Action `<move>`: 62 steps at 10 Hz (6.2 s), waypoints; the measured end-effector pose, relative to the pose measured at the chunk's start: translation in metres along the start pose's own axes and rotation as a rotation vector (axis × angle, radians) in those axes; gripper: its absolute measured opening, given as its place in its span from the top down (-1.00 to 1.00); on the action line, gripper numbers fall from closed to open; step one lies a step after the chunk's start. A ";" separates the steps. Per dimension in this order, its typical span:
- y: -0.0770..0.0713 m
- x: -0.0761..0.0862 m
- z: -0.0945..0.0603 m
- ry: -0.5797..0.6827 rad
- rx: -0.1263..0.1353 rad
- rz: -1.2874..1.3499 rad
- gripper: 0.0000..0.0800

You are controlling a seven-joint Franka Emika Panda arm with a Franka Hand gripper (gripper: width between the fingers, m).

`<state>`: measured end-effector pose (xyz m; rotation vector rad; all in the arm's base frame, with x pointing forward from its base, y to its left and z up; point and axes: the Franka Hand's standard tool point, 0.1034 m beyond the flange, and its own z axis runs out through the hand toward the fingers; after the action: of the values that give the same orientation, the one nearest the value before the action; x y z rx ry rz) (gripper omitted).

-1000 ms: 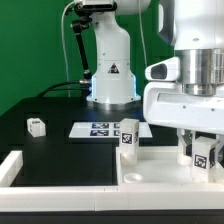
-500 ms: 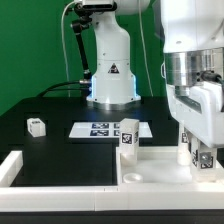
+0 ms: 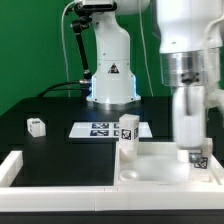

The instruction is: Assemble square table

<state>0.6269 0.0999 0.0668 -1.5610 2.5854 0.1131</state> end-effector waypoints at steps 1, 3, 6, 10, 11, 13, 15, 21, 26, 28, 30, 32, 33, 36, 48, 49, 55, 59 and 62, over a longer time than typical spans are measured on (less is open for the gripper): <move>-0.001 0.004 -0.001 0.002 0.004 0.047 0.27; -0.001 0.004 -0.001 0.006 0.013 0.054 0.25; 0.000 0.006 0.001 0.011 0.011 0.022 -0.15; 0.000 0.017 -0.017 -0.002 0.026 -0.044 -0.62; 0.000 0.029 -0.037 -0.017 0.035 -0.067 -0.62; -0.002 0.034 -0.041 -0.016 0.039 -0.064 -0.62; -0.002 0.034 -0.040 -0.015 0.037 -0.066 -0.62; 0.007 0.078 -0.045 0.003 0.062 -0.242 -0.62; 0.010 0.144 -0.063 0.022 0.050 -0.689 -0.62; 0.010 0.146 -0.063 0.026 0.049 -0.811 -0.62; 0.010 0.148 -0.062 0.031 0.045 -0.976 -0.62; 0.021 0.182 -0.057 0.031 0.019 -1.232 -0.62; 0.031 0.212 -0.057 0.043 0.014 -1.385 -0.62; 0.031 0.212 -0.057 0.043 0.014 -1.385 -0.62; 0.077 0.308 -0.040 0.017 -0.039 -1.814 -0.62; 0.085 0.329 -0.038 -0.028 -0.053 -1.891 -0.62; 0.087 0.352 -0.033 -0.025 -0.116 -2.269 -0.62; 0.090 0.401 -0.030 0.118 -0.279 -2.515 -0.62; 0.091 0.398 -0.029 0.113 -0.284 -2.499 -0.62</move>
Offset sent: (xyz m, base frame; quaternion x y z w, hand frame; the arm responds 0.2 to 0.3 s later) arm 0.0000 0.0000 0.0000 0.0000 0.0000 0.1296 0.9916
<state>0.3611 -0.2106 0.0393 -3.1329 -0.7291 0.0796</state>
